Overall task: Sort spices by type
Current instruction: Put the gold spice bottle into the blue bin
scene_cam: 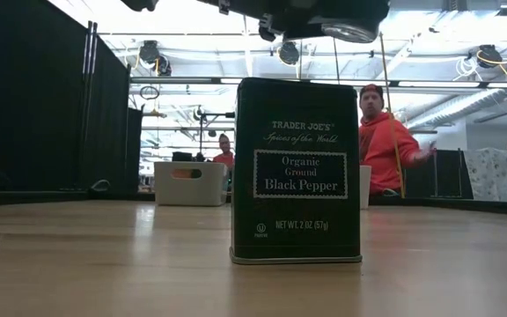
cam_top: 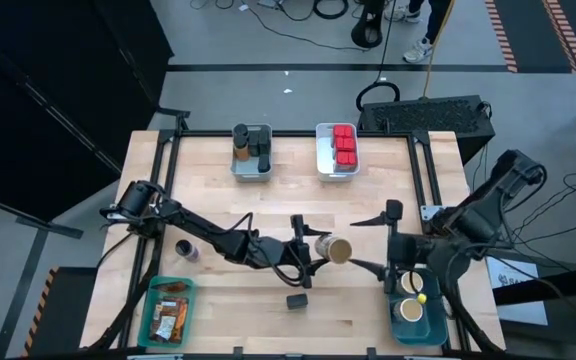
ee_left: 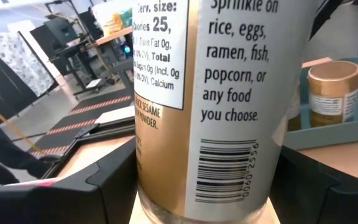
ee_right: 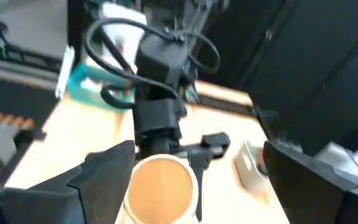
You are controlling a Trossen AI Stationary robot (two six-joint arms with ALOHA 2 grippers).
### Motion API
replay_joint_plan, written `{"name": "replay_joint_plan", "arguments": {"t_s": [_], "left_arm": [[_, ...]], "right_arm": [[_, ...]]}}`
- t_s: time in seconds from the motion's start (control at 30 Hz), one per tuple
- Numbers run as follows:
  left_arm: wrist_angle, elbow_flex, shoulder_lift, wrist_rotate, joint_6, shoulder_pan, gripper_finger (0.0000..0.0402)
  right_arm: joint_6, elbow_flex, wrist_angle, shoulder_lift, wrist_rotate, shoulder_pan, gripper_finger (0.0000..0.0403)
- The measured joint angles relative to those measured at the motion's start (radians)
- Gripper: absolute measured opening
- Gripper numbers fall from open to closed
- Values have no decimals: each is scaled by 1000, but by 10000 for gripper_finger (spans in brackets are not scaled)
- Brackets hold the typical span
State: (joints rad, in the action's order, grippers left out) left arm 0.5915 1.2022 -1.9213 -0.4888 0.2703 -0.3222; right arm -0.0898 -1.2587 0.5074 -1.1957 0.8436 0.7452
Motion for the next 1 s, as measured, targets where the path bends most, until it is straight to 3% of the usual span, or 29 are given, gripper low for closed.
{"name": "replay_joint_plan", "arguments": {"t_s": [0.23,0.4,0.6,1.0], "left_arm": [[-2,0,0,-1,-3,5,283],[-1,0,0,1,-11,5,283],[-3,0,0,27,-48,5,283],[-12,0,2,69,-81,-12,283]], "right_arm": [[-267,-301,564,-190,-37,-4,338],[-451,-420,796,-288,-133,-4,338],[-545,-444,838,-339,-221,-4,338],[-554,-444,767,-344,-217,-8,338]]}}
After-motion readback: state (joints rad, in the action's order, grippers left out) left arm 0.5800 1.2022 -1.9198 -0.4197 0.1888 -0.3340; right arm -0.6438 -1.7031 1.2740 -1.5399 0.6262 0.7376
